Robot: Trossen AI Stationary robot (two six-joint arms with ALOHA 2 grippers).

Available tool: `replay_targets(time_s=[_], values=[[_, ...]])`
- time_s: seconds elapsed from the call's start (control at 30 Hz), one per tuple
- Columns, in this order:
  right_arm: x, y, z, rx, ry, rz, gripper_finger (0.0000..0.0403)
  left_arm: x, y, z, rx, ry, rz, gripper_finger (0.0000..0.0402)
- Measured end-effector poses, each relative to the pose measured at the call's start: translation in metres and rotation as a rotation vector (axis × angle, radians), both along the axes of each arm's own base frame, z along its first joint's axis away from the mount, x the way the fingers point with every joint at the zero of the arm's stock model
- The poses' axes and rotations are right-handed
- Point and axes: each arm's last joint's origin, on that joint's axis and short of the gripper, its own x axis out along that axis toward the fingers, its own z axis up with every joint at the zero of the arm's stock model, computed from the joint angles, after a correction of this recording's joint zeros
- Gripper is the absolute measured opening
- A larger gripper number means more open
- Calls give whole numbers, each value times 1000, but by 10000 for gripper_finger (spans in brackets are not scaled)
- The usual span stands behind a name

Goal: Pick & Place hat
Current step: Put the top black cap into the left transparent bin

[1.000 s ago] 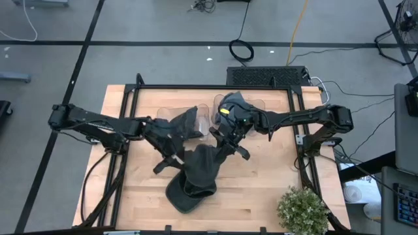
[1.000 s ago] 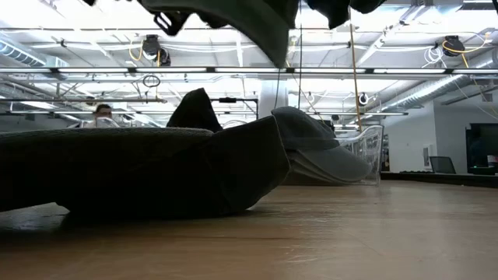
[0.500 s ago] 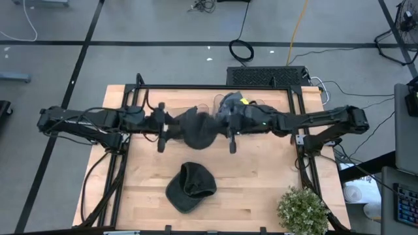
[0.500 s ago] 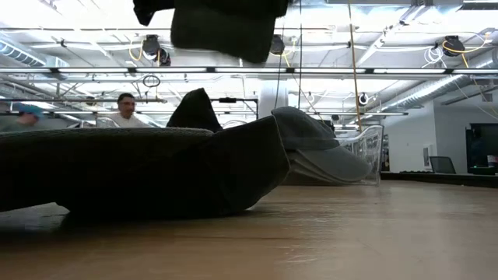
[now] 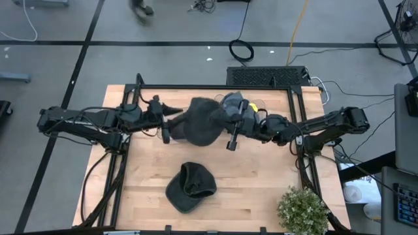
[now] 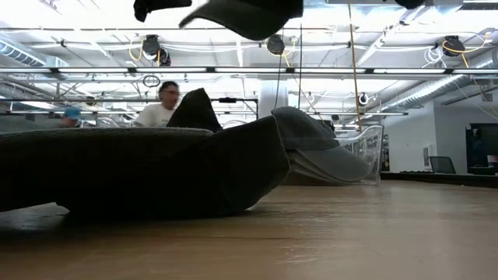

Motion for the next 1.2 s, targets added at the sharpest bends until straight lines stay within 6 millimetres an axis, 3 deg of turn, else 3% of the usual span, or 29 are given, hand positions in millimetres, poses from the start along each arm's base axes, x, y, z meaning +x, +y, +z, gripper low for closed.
replay_targets(time_s=[0.23,0.37,0.73,0.97,1.2], values=[[-3,0,-4,-9,-12,-8,0,-6,12,5,100,-8,281,175],[-7,-1,3,-46,-90,-27,0,-3,14,3,16,-41,326,175],[-18,-4,21,-235,-238,-206,0,-1,36,1,-392,-170,207,176],[-20,-5,22,-289,-201,-339,0,9,38,6,-389,-208,-13,197],[-24,-6,28,-295,-276,-337,0,33,42,-2,-453,-254,-22,217]])
